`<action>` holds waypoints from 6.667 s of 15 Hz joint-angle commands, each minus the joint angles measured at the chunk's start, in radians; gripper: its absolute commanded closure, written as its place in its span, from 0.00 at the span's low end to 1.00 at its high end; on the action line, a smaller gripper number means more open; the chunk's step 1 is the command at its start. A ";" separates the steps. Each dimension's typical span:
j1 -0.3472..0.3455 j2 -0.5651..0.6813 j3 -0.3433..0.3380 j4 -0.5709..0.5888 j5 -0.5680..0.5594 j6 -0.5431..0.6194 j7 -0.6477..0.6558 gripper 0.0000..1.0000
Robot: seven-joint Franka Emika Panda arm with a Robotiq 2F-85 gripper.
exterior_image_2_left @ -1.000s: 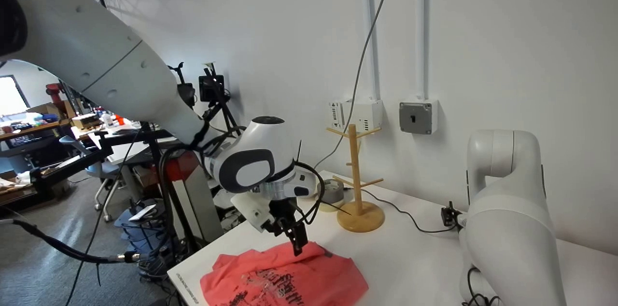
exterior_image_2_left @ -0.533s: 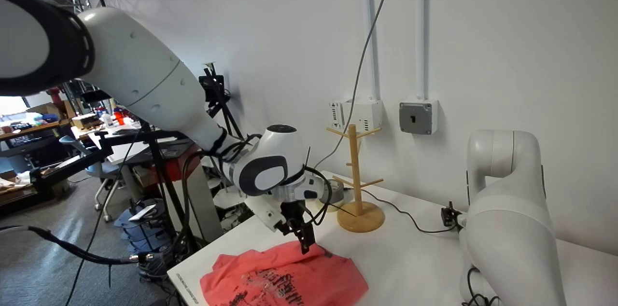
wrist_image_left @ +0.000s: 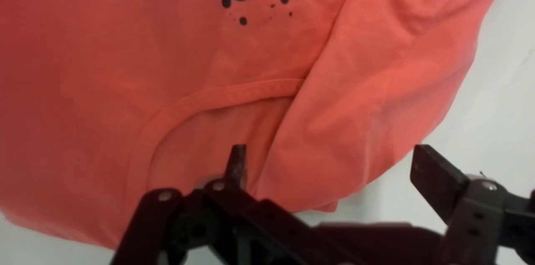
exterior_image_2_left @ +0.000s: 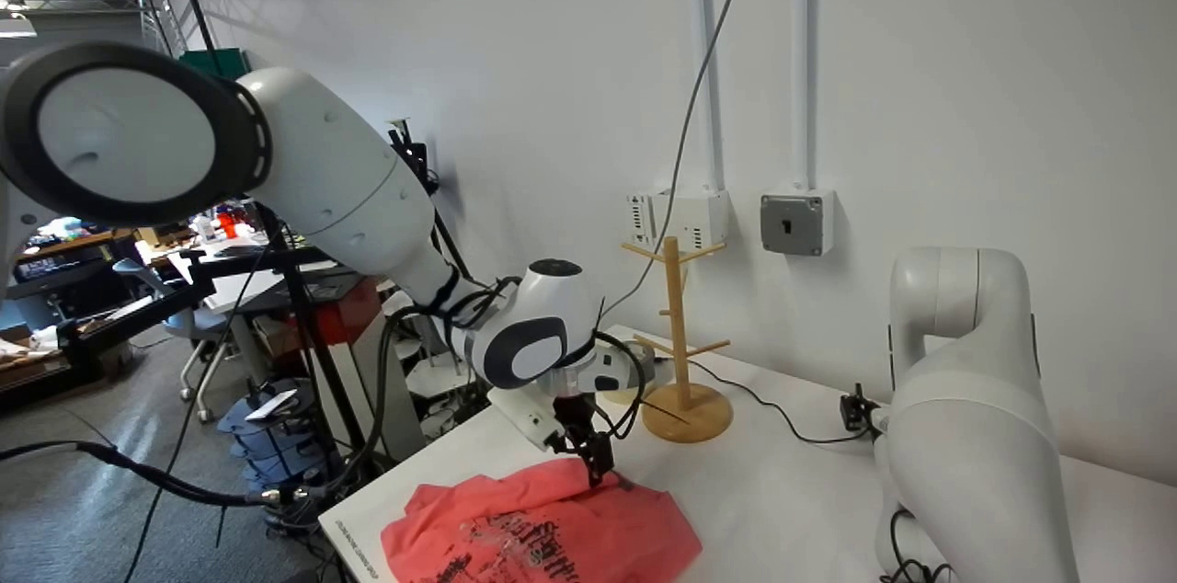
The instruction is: Pick up the orange sweater and put it back down
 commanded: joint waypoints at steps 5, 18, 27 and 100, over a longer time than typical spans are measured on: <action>-0.017 0.109 0.012 0.104 -0.011 0.013 0.013 0.40; 0.060 0.022 -0.015 0.062 -0.060 0.001 0.096 0.99; 0.102 0.029 0.022 0.088 -0.085 -0.048 0.103 0.61; 0.017 -0.069 -0.021 -0.026 -0.202 -0.035 0.078 1.00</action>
